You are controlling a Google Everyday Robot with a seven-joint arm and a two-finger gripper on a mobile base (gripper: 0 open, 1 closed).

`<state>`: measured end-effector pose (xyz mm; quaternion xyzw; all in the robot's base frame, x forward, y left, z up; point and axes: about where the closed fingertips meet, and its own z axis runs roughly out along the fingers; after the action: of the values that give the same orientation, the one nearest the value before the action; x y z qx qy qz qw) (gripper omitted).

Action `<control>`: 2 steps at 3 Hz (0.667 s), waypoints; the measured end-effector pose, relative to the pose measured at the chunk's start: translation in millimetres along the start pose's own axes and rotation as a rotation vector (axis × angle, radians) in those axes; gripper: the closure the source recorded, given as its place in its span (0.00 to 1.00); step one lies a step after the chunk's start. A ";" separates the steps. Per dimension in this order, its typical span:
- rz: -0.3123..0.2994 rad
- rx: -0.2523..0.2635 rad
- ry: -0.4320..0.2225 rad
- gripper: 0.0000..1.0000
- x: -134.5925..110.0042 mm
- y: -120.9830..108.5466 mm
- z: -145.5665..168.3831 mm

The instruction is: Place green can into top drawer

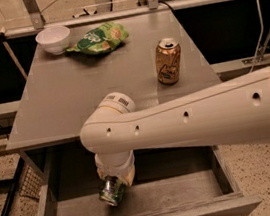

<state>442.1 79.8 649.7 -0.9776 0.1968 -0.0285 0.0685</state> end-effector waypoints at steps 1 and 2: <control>-0.001 0.000 0.002 0.57 -0.1 0.4 -0.6; -0.001 -0.001 0.003 0.33 -0.3 0.8 -1.1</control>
Offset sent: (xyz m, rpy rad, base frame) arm -0.0003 -0.0003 0.0004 -0.0008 -0.0013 0.0004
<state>441.4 79.0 650.7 -0.9777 0.1962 -0.0301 0.0678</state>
